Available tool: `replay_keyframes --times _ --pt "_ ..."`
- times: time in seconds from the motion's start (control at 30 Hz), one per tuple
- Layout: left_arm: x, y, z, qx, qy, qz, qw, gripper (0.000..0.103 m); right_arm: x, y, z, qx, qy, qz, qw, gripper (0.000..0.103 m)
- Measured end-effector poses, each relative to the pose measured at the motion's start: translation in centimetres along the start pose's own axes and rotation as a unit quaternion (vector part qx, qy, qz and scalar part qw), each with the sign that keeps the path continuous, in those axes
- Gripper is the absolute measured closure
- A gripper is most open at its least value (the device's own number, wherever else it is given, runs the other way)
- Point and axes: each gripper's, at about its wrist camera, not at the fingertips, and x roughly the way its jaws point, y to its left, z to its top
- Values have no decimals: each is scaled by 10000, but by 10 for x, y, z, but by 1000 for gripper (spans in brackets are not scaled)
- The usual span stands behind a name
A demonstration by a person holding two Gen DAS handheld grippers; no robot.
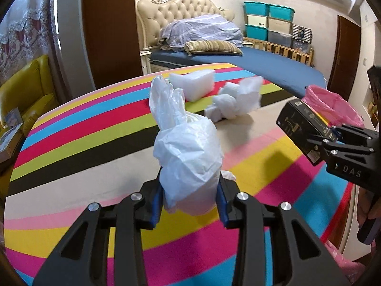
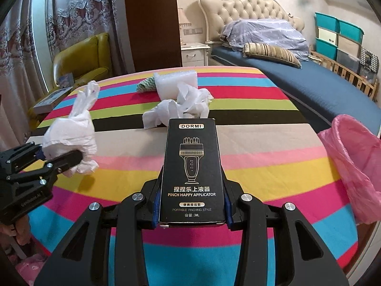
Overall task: Collect trash
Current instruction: 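Carry the black box and plastic bag over the pink bin and open both grippers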
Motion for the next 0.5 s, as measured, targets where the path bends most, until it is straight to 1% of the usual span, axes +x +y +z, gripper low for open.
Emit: replay_keyframes --times 0.23,0.5 --pt "-13 -19 -5 102 -56 -199 9997 67 -24 -1 -8 -171 -200 79 9996 65" --pt "-23 -42 3 268 -319 -353 9985 66 -49 -18 -9 -157 -566 84 9982 65"
